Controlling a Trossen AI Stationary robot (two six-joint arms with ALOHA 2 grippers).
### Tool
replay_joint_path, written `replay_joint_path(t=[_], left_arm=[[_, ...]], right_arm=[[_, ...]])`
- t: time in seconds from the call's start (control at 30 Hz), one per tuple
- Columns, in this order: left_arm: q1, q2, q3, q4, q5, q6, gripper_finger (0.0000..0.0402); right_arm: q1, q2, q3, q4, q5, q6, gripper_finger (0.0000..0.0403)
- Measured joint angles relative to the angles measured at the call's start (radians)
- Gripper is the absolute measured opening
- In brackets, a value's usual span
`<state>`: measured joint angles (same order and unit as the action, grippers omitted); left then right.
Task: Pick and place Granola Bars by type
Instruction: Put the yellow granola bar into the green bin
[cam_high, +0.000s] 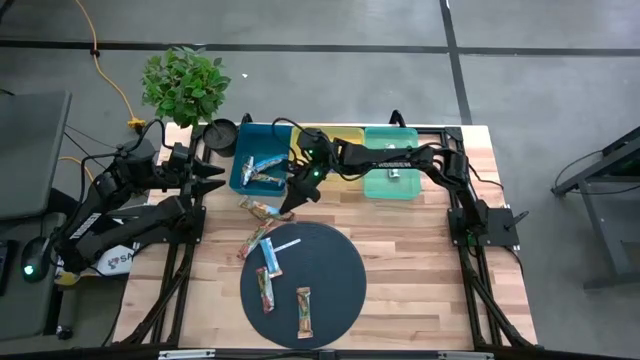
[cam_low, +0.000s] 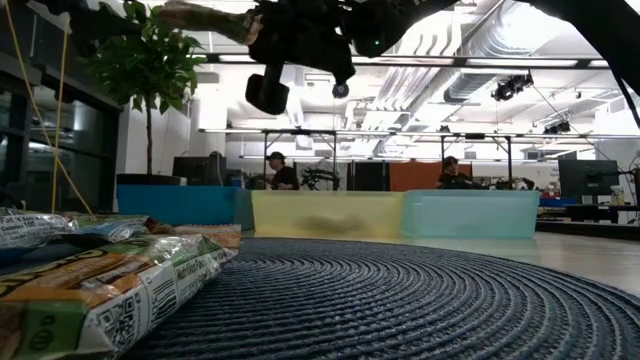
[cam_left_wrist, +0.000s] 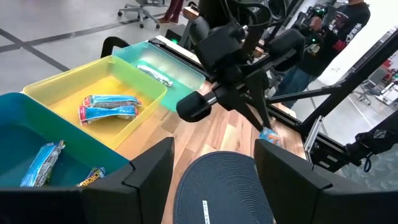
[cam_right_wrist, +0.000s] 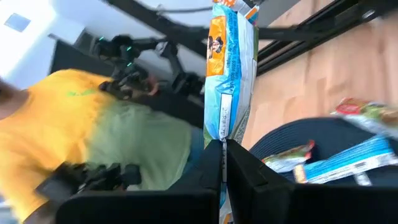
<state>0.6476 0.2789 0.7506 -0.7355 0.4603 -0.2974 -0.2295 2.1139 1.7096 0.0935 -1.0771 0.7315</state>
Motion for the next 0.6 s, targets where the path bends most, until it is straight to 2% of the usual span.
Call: replay_joint_path(t=[0.2, 0.33, 0.47, 0.6], left_arm=[[0.000, 0.000, 0.000, 0.000, 0.000, 0.000, 0.0218], [0.000, 0.000, 0.000, 0.000, 0.000, 0.000, 0.0218], [0.000, 0.000, 0.000, 0.000, -0.001, 0.000, 0.0218], [0.000, 0.000, 0.000, 0.000, -0.001, 0.000, 0.0218]], right_arm=[[-0.014, -0.057, 0.000, -0.064, 0.148, -0.083, 0.0000], [-0.031, -0.157, 0.000, -0.268, 0.317, -0.218, 0.0000], [-0.057, -0.293, 0.000, -0.503, 0.566, -0.330, 0.0000], [-0.071, -0.427, 0.000, -0.718, 0.907, -0.365, 0.0000]])
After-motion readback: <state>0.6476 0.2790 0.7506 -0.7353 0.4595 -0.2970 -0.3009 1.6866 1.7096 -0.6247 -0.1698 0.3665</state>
